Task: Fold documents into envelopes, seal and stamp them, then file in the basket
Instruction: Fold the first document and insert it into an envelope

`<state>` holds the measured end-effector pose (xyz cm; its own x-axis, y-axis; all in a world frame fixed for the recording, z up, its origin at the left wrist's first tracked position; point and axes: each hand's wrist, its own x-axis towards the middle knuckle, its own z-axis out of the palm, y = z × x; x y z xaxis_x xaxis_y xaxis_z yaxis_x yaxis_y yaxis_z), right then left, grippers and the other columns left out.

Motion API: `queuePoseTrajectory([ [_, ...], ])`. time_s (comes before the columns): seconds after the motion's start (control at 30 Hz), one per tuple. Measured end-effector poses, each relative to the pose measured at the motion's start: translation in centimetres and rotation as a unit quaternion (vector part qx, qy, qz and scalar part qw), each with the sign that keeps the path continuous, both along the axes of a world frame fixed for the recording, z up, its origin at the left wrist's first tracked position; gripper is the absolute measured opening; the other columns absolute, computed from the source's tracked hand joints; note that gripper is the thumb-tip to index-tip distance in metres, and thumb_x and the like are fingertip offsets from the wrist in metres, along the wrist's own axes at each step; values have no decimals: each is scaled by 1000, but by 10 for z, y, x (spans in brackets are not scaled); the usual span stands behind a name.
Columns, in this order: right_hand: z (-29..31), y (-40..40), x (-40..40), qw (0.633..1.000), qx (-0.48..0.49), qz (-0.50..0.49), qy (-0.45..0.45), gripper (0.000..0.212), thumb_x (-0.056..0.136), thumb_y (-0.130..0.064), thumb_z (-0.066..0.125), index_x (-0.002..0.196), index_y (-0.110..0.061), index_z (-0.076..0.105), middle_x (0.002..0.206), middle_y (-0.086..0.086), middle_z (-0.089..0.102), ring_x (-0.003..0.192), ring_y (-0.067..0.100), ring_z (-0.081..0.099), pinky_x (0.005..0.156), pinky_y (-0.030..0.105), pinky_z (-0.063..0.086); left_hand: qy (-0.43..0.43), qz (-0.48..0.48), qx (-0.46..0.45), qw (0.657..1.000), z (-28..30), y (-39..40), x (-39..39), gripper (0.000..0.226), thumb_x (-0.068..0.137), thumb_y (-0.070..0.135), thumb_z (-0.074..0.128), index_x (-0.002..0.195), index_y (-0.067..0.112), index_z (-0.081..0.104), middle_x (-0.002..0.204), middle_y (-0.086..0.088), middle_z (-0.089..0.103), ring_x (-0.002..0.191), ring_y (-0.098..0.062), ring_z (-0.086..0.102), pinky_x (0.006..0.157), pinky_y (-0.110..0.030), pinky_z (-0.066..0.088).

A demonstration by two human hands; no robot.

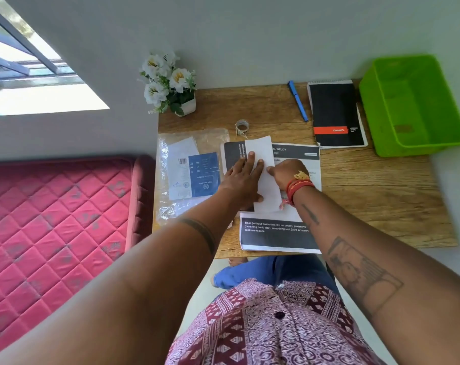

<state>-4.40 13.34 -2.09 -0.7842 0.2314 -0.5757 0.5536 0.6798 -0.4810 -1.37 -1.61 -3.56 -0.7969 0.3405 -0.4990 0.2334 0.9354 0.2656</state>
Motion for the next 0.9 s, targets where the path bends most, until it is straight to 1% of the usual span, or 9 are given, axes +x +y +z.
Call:
queuePoseTrajectory([
  [0.07,4,5,2,1000,-22,-9,0,27,91,-32,68,77,-9,68,93,14,72,80,29,63,72,27,40,13,12,18,1000,0,-3,5,106,93,49,71,166,20,0,173,-8,-14,159,-33,-9,126,-55,12],
  [0.23,16,12,3,991,-93,-99,15,20,85,-26,69,78,-7,66,78,8,65,66,24,58,56,25,38,52,41,62,996,0,-4,15,83,100,51,60,165,20,19,174,-3,9,160,-30,2,127,-50,11],
  [0.37,17,9,13,981,-162,-100,37,31,81,-41,78,96,-15,73,91,4,74,83,24,68,70,31,50,61,52,100,992,2,-5,17,70,105,41,55,164,18,26,173,-7,11,160,-30,3,126,-38,-4],
  [0.47,13,4,24,972,-217,-74,59,40,80,-55,76,86,-15,75,84,2,77,79,21,68,79,39,57,71,68,152,984,4,-10,18,64,104,27,58,161,14,33,172,-9,15,159,-27,6,112,-20,-13],
  [0.57,11,0,36,979,-181,-23,86,49,87,-69,60,76,-23,74,76,-7,72,75,15,65,72,32,50,75,74,188,977,7,-20,19,55,103,19,57,156,14,44,169,-12,25,157,-30,15,119,-26,-7],
  [0.67,9,-5,45,986,-140,28,86,54,90,-76,44,90,-33,77,91,-11,74,91,13,68,85,35,49,78,67,238,966,11,-24,20,43,100,9,54,141,11,63,155,-18,47,148,-36,34,127,-45,20],
  [0.73,5,-10,48,989,-76,74,101,35,91,-64,55,94,-35,74,95,-10,74,101,23,67,98,46,47,84,81,264,957,12,-24,21,40,98,4,54,136,6,67,148,-19,54,142,-35,43,123,-39,27],
  [0.8,5,-13,50,983,5,134,122,21,90,-55,63,100,-39,71,97,-13,72,108,27,62,99,48,46,83,112,294,945,14,-25,21,36,96,1,55,128,4,71,141,-18,61,133,-33,52,114,-25,33],
  [0.9,5,-13,53,966,83,208,125,27,89,-53,67,112,-40,70,108,-7,68,114,31,54,95,47,46,85,165,290,939,18,-28,21,35,97,7,54,127,9,71,138,-12,64,124,-31,58,96,-22,39],
])
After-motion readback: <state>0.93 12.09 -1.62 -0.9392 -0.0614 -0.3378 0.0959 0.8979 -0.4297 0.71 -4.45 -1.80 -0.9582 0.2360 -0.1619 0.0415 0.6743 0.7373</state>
